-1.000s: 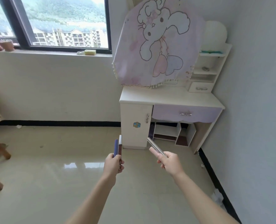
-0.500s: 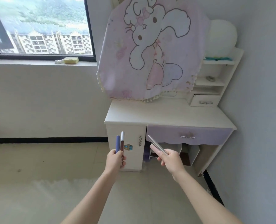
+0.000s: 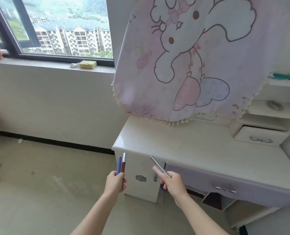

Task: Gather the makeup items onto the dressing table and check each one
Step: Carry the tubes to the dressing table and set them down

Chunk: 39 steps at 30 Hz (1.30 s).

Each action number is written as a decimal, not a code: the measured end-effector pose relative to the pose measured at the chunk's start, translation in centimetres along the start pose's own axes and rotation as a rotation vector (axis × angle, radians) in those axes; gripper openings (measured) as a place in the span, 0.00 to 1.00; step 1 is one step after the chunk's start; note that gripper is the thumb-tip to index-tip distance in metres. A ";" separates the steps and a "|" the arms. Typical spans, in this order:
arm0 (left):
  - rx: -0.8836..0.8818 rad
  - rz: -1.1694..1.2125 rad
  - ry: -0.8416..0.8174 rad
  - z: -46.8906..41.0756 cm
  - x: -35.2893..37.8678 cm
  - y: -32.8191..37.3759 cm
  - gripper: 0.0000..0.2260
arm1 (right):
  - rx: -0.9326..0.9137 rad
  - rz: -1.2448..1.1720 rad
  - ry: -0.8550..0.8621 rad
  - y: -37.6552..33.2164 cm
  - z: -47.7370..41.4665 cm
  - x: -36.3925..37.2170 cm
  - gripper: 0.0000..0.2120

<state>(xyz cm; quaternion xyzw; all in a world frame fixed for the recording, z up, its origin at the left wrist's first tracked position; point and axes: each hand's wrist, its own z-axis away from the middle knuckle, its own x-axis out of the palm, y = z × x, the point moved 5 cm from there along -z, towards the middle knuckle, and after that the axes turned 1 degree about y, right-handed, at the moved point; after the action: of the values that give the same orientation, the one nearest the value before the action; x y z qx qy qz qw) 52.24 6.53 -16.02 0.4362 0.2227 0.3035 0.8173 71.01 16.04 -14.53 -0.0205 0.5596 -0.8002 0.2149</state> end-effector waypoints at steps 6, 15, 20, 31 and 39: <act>-0.066 -0.024 0.008 -7.8 1.0 0.9 0.08 | 0.052 -0.014 -0.003 -0.7 -7.3 0.6 0.16; -0.141 -0.066 -0.040 -23.4 1.9 7.6 0.07 | 0.134 0.037 0.097 -6.1 -20.6 5.1 0.19; -0.149 -0.117 -0.121 -30.2 3.7 10.9 0.08 | 0.196 0.024 0.130 -8.2 -26.5 9.0 0.16; -0.261 -0.344 -0.326 -34.4 9.6 9.5 0.03 | 0.397 0.011 0.251 -4.7 -31.6 10.8 0.12; -0.239 -0.427 -0.314 -36.8 10.8 10.9 0.04 | 0.438 -0.013 0.295 -4.3 -35.1 12.6 0.13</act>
<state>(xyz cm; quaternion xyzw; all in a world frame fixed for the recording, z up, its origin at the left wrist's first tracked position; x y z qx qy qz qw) 33.58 39.98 -26.99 0.3218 0.1429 0.0774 0.9327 48.62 43.77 -26.30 0.1398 0.3982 -0.8979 0.1252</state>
